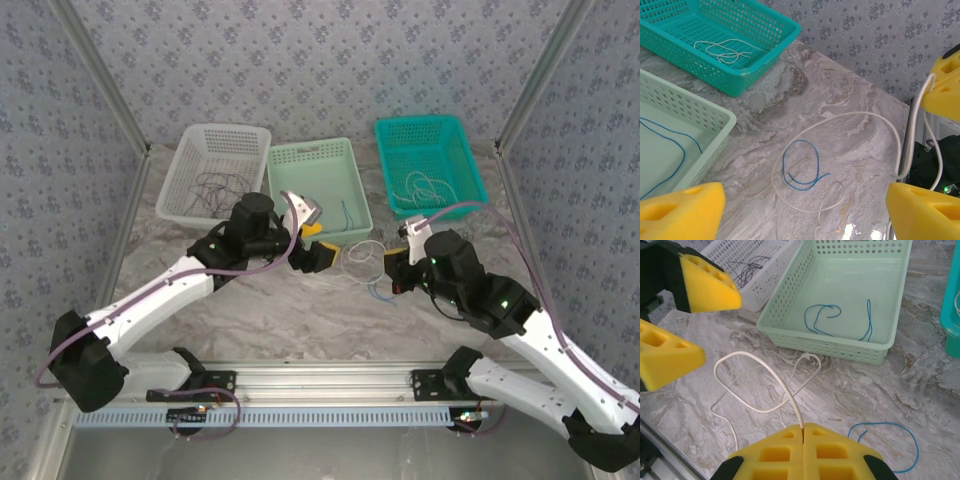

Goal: Untangle the cables

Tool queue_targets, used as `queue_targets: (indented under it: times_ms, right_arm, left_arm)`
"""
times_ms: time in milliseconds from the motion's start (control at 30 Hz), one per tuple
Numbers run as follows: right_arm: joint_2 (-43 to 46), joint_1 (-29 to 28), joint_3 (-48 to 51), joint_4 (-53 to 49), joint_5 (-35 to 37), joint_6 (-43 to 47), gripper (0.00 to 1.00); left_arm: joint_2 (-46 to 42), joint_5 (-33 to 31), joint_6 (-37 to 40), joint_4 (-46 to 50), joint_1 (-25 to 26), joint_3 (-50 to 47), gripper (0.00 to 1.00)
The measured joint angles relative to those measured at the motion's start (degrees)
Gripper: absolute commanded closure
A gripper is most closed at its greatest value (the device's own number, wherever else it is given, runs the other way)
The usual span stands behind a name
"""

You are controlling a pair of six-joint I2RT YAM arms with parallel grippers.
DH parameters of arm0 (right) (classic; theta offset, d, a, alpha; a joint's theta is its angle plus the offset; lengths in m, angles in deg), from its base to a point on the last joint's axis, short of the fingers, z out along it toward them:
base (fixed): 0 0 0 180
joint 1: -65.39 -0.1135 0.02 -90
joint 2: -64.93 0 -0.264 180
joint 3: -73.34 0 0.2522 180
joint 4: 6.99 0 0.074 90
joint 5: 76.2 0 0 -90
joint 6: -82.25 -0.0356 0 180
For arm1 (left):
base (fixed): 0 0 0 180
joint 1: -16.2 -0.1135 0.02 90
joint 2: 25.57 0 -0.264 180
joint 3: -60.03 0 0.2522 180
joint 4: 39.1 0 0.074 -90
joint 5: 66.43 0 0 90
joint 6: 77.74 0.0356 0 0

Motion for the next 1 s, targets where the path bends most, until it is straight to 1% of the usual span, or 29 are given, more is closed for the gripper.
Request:
queue_targets:
  times_ms: [333, 700, 800, 1000]
  right_arm:
    - [0.9, 0.5, -1.3, 0.5, -2.3, 0.3, 1.00]
    - [2.4, 4.9, -1.4, 1.6, -8.3, 0.2, 1.00]
    - [2.5, 5.9, -1.4, 1.7, -9.4, 0.2, 1.00]
    - [3.8, 7.9, -1.8, 2.4, -11.1, -0.3, 1.00]
  left_arm:
    - [0.2, 1.2, 0.6, -1.4, 0.0, 0.0, 0.22]
    - [2.0, 0.7, 0.3, -4.1, 0.0, -1.2, 0.22]
    - [1.8, -0.9, -1.9, -6.4, -0.7, -3.3, 0.23]
    - [1.2, -2.7, -8.9, -10.8, -5.0, -7.8, 0.22]
